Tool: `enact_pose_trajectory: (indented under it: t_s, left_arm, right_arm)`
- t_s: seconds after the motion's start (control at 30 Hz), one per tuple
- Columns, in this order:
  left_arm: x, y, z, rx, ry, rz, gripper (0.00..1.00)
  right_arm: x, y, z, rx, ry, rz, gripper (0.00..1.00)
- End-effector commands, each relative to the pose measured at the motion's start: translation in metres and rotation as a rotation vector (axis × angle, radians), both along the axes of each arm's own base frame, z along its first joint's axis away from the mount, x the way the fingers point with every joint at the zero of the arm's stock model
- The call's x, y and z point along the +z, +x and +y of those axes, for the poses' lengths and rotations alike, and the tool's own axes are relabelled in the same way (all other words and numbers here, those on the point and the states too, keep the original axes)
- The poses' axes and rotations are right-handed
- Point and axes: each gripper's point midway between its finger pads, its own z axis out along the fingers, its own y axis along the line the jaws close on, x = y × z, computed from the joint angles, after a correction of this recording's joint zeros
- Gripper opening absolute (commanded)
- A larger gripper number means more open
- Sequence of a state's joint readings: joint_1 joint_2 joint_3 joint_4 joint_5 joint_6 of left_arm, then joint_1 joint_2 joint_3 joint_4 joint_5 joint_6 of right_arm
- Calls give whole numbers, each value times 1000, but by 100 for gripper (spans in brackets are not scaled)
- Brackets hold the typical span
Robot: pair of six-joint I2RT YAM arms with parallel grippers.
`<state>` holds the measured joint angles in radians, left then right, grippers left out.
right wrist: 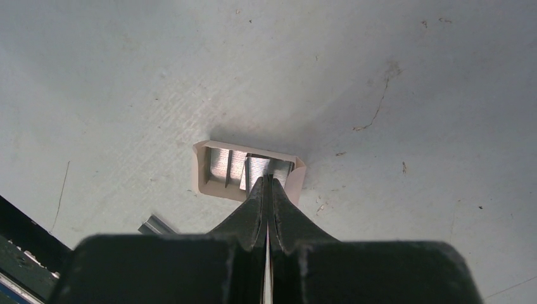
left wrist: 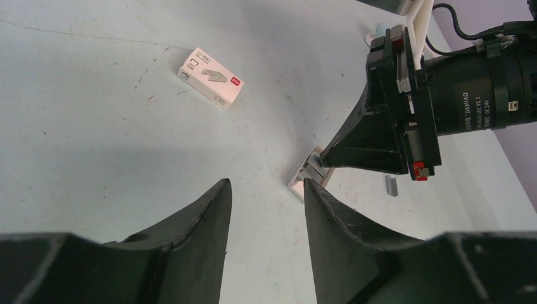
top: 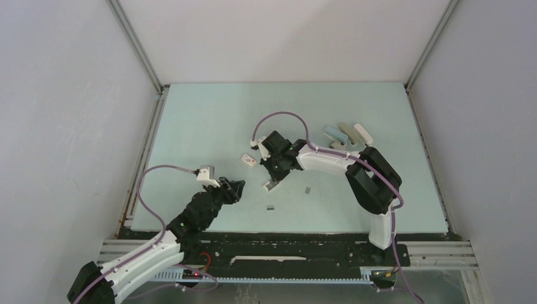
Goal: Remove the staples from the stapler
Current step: Place the staple in the staple box.
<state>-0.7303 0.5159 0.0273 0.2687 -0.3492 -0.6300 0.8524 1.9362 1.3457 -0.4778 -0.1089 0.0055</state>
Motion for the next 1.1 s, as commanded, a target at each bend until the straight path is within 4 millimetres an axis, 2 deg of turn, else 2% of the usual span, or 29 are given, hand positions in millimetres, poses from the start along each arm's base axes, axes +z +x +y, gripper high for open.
enact_pose_trajectory:
  t_s: [0.0, 0.73, 1.07]
  left_arm:
    - [-27, -4, 11, 37, 23, 36, 52]
    - [-27, -4, 11, 37, 25, 39, 52]
    - [-26, -4, 11, 36, 22, 37, 52]
  right_arm:
    - [6, 8, 10, -14, 18, -33, 0]
    - [3, 9, 6, -10, -16, -53, 5]
    - [5, 4, 6, 28, -32, -69, 5]
